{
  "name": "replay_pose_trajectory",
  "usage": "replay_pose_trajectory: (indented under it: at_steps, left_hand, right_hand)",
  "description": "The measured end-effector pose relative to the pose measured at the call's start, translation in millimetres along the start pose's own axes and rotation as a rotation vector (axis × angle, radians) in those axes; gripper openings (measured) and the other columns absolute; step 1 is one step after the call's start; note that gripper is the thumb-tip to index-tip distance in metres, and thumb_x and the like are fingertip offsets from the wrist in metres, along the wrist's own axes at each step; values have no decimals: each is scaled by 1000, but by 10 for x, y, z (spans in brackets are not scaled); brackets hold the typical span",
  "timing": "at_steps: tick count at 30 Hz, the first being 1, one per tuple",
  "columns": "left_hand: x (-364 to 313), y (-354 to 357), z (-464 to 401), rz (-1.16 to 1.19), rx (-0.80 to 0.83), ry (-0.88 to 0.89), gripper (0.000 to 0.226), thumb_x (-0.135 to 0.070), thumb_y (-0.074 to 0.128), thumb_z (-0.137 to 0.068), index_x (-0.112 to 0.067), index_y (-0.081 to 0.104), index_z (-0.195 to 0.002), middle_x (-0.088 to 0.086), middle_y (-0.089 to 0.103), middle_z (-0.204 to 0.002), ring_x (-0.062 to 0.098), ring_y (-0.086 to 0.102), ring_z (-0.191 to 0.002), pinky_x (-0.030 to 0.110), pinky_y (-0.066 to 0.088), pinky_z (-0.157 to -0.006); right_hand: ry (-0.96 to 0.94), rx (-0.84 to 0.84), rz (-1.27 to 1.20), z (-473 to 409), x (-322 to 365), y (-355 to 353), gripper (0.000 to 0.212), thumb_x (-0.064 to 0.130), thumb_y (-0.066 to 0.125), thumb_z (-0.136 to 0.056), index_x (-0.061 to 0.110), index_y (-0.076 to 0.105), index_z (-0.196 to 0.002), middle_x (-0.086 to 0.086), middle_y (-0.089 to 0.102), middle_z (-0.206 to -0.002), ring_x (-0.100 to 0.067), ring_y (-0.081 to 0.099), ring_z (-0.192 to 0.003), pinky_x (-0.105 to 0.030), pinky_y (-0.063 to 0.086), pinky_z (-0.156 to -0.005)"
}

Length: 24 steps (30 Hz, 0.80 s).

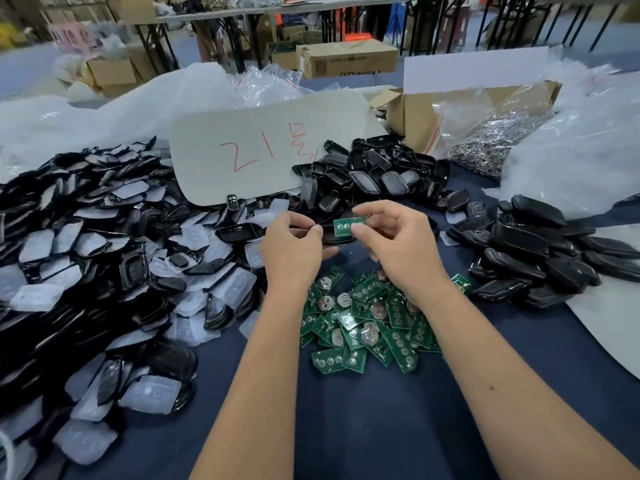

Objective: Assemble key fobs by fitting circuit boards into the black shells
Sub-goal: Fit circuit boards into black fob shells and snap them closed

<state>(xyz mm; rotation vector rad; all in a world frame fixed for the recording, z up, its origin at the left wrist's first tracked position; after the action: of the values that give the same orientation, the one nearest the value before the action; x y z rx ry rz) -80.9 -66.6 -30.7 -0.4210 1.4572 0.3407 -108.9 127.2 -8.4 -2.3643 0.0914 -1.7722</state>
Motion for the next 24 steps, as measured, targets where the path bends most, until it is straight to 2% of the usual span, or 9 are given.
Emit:
replay_pose_trajectory:
  at_steps: [3, 6, 9, 11, 15, 19, 21, 24]
  left_hand:
    - [44, 87, -1, 71, 58, -48, 11, 1, 64, -96, -5, 62, -88, 15, 63, -91, 14, 74, -60, 28, 63, -64]
    - [43, 130, 0, 97, 85, -55, 14, 2, 64, -97, -3, 61, -85, 13, 56, -85, 10, 70, -54, 29, 63, -65]
    - [51, 127, 1, 104, 91, -57, 14, 3, 64, -96, -3, 61, -84, 11, 54, -82, 9, 69, -51, 31, 64, -65]
    - [55, 126, 4, 102, 101, -56, 14, 4, 63, -96, -3, 62, -84, 9, 55, -80, 9, 68, -50, 33, 65, -67]
    - [44, 130, 3, 89, 127, -34, 15, 5, 64, -96, -3, 63, -83, 8, 58, -78, 11, 70, -53, 35, 66, -69]
    - [17, 129, 3, 28, 159, 17, 14, 3, 64, -96, -2, 63, -84, 9, 60, -78, 9, 69, -57, 30, 63, -67]
    - [13, 138, 0, 22, 173, 31, 13, 0, 65, -97, -2, 63, -84, 10, 61, -81, 9, 69, -60, 28, 63, -67]
    - [5, 153, 7, 23, 180, 58, 13, -4, 72, -94, -2, 63, -86, 9, 65, -83, 10, 69, -65, 29, 63, -68]
  right_hand:
    - [48, -71, -83, 10, -71, -71, 7, 17, 81, -90, 16, 76, -93, -7, 74, -73, -14, 59, -50, -27, 47, -48]
    - [47, -83, -41, 2, -87, -81, 6, 18, 82, -89, 16, 79, -93, -7, 75, -72, -16, 60, -50, -28, 47, -48]
    - [29, -91, 45, -2, -79, -68, 5, 19, 83, -88, 20, 81, -93, 1, 76, -72, -10, 63, -53, -25, 48, -52]
    - [14, -107, 105, -1, -54, -74, 5, 21, 83, -88, 24, 82, -92, 7, 77, -74, -7, 70, -64, -24, 52, -60]
    - [-29, -130, 165, 17, 29, -75, 10, 17, 84, -87, 24, 82, -94, 8, 77, -78, -12, 74, -77, -31, 61, -77]
    - [-69, -146, 264, 35, 89, -55, 12, 17, 84, -86, 16, 84, -98, 2, 76, -80, -15, 71, -77, -34, 60, -76]
    - [-66, -153, 288, 34, 98, -65, 11, 18, 85, -85, 15, 83, -96, 1, 75, -78, -15, 71, -75, -32, 59, -72]
    - [-51, -186, 332, 43, 108, -100, 10, 24, 86, -84, 19, 79, -89, 6, 71, -73, -8, 67, -67, -20, 51, -64]
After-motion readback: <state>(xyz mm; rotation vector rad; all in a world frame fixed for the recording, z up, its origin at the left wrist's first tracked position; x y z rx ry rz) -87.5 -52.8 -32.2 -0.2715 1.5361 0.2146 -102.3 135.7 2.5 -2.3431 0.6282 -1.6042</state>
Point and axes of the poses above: each hand's wrist, its own z-axis away from the middle knuckle, its own y-axis out of the palm, x = y × z, the point moved 9 cm from there along -z, towards the middle knuckle
